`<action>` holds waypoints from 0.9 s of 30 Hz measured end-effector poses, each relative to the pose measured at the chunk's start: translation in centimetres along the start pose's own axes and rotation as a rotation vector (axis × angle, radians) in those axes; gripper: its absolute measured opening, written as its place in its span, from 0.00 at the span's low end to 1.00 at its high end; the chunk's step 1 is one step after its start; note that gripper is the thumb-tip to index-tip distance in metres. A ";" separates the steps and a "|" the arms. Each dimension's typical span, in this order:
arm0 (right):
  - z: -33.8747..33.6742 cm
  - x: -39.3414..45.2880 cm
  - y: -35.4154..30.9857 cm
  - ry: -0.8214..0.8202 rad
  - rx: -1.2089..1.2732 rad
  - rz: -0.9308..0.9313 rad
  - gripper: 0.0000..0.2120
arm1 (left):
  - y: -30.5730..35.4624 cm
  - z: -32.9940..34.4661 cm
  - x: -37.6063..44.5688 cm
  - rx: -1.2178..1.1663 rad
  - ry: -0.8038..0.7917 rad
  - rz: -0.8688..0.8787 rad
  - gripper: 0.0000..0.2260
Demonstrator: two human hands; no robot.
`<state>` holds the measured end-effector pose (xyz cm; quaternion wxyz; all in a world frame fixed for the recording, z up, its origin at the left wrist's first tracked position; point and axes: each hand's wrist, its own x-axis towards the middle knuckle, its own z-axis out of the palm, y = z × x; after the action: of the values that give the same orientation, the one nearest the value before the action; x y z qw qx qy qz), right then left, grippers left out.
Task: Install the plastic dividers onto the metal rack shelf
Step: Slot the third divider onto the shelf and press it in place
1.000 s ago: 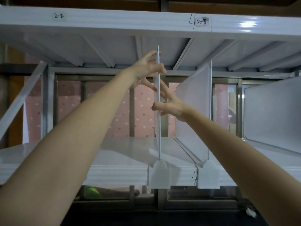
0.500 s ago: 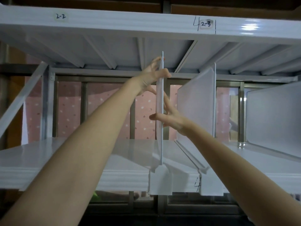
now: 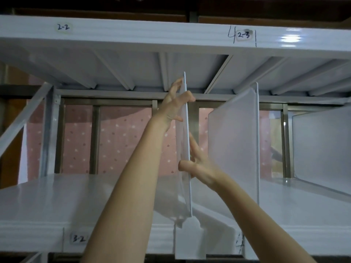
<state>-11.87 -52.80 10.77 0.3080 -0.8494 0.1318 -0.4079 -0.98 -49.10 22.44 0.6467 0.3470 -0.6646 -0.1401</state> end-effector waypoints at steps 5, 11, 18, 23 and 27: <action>-0.5 -0.9 -0.1 0.037 0.033 0.017 0.48 | 0.4 2.1 0.2 0.039 -0.072 0.014 0.43; -1.0 -1.6 0.3 0.082 0.039 0.014 0.49 | 0.6 4.1 0.3 0.093 -0.097 0.039 0.35; -0.8 -1.1 0.6 0.089 0.064 0.036 0.49 | -0.2 3.8 0.5 0.096 -0.063 0.064 0.25; -0.6 -0.8 0.6 0.066 0.049 0.052 0.49 | -0.8 3.3 0.2 0.104 -0.046 0.090 0.29; -0.4 -0.6 0.5 0.013 0.016 0.033 0.50 | -1.4 2.3 0.0 0.086 0.008 0.104 0.27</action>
<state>-12.53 -53.09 10.29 0.3207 -0.8418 0.1446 -0.4094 -2.73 -50.73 21.25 0.6404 0.3400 -0.6845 -0.0764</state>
